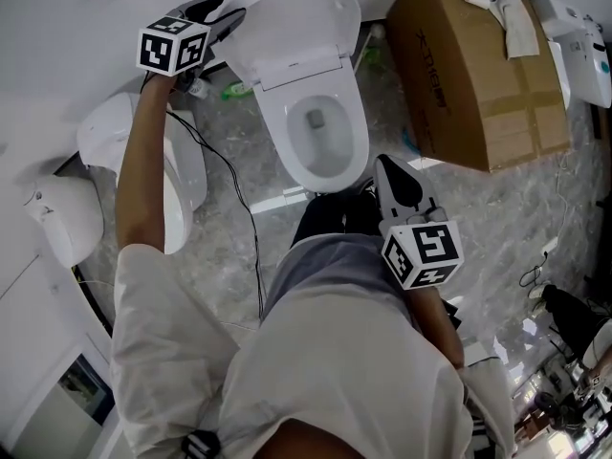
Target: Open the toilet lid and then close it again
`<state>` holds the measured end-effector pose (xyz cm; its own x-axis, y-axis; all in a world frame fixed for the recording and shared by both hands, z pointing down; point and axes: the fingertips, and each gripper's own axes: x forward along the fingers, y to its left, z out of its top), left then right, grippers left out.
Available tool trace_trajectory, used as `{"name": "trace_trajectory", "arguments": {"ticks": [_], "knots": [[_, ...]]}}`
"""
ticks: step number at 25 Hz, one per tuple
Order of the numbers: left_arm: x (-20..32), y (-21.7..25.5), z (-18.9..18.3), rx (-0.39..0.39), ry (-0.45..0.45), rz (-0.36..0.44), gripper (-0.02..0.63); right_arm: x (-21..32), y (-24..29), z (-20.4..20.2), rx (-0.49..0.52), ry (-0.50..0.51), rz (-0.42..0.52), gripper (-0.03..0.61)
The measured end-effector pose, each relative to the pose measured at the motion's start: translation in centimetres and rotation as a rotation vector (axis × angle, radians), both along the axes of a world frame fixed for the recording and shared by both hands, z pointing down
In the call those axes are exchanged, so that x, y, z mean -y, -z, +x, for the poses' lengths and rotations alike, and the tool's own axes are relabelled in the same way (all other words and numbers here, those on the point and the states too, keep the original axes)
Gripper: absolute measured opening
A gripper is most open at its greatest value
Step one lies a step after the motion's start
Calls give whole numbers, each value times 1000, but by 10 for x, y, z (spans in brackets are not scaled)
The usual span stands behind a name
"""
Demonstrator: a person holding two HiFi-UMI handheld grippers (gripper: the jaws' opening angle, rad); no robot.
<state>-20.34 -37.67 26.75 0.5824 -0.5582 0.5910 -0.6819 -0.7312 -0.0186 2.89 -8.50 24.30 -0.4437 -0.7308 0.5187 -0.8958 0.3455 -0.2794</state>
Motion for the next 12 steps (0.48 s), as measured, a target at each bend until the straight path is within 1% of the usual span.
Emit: {"name": "trace_trajectory", "arguments": {"ticks": [8, 12], "knots": [[3, -8, 11, 10, -49, -40, 207, -5, -1, 5, -8, -17, -3, 11], [2, -9, 14, 48, -55, -34, 207, -11, -1, 9, -9, -30, 0, 11]]}}
